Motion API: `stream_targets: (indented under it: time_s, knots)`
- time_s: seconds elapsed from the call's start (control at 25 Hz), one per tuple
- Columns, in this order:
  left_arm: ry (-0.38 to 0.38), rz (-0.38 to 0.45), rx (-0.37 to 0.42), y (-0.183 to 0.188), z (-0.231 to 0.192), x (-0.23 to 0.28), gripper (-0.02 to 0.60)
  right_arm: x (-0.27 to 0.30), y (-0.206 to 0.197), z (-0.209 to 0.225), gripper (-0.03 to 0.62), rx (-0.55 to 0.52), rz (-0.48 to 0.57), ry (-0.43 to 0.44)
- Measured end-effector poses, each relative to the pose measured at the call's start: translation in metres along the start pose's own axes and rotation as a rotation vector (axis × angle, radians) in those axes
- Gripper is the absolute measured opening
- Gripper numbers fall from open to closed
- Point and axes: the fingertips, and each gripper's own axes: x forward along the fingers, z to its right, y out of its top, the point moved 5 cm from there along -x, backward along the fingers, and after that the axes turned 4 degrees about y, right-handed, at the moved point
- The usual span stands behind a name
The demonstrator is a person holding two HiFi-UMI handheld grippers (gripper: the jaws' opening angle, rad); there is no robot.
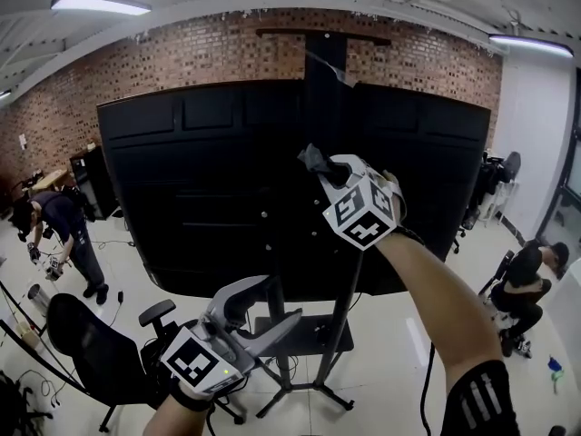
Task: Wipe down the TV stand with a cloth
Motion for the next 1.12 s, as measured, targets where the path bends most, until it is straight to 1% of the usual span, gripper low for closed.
stream_targets:
  time_s: [0.16,0.32,0.48,0.52,0.68,0.84,1.12]
  knots:
    - [0.007,-0.009,-0.011,-0.005,0.001,-0.009,0.267,0.005,-0.011,-0.029,0.034,-0.094,-0.067,0.025]
    - [0.010,-0.019,-0.027,-0.011,0.003,-0.016,0.267,0.008,-0.023,-0.056,0.034,-0.263,-0.136,0.006]
    - [0.019,-0.025,-0.050,-0.016,0.004,-0.021,0.267,0.014,-0.034,-0.084,0.034,-0.361,-0.220,0.036]
    - [0.019,-0.027,-0.054,-0.016,0.004,-0.023,0.266,0.016,-0.037,-0.091,0.034,-0.365,-0.234,0.045]
    - [0.017,-0.037,-0.067,-0.021,0.008,-0.029,0.266,0.018,-0.059,-0.126,0.034,-0.308,-0.273,0.106]
    - [0.025,-0.051,-0.083,-0.028,0.008,-0.036,0.267,0.024,-0.083,-0.160,0.034,-0.309,-0.306,0.142]
    - [0.038,-0.070,-0.102,-0.036,0.008,-0.045,0.267,0.033,-0.115,-0.211,0.034,-0.264,-0.360,0.229]
